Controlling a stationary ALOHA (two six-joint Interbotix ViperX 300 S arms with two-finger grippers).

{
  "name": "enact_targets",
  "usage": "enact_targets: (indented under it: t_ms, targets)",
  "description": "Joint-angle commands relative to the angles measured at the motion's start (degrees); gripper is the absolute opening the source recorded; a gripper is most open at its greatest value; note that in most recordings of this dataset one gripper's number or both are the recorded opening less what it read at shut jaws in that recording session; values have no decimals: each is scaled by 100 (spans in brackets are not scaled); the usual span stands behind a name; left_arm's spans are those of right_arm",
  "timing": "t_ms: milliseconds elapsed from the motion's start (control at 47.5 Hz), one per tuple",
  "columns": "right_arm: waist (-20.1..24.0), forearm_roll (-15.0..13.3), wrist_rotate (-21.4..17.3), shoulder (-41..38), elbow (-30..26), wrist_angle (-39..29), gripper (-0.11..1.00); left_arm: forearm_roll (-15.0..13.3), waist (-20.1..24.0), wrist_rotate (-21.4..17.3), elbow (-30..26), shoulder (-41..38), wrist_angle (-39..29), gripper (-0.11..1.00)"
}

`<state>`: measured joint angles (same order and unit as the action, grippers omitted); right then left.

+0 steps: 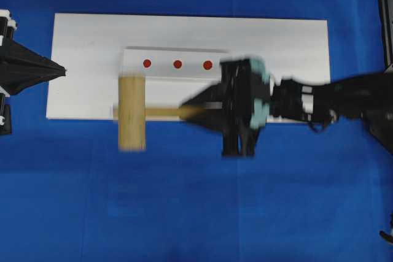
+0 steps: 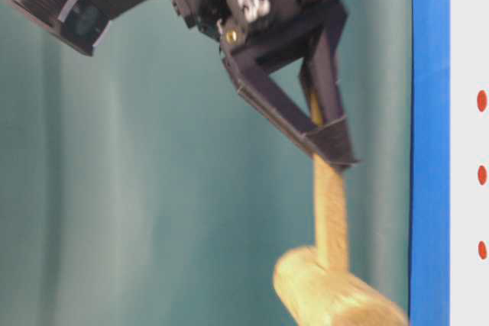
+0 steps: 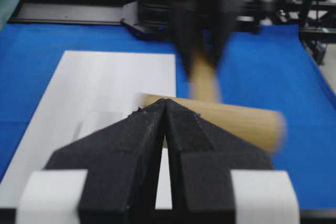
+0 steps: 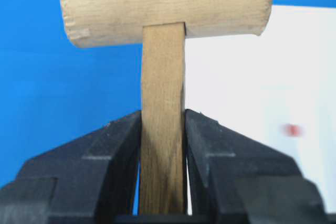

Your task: Hit the mark with a hammer.

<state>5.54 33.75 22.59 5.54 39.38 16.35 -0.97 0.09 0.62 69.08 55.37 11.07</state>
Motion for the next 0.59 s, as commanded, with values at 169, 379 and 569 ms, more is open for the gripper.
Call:
enact_targets:
  t_ms: [169, 379, 569]
  targets:
    - [-501, -18, 694, 255, -44, 35, 10, 0, -9, 18, -62, -26, 26, 0]
    - [-501, -114, 1731, 281, -88, 281, 10, 0, -9, 158, -62, -26, 18, 0]
    - [-501, -193, 3173, 299, -123, 1011, 10, -9, -9, 343, -70, -26, 26, 0]
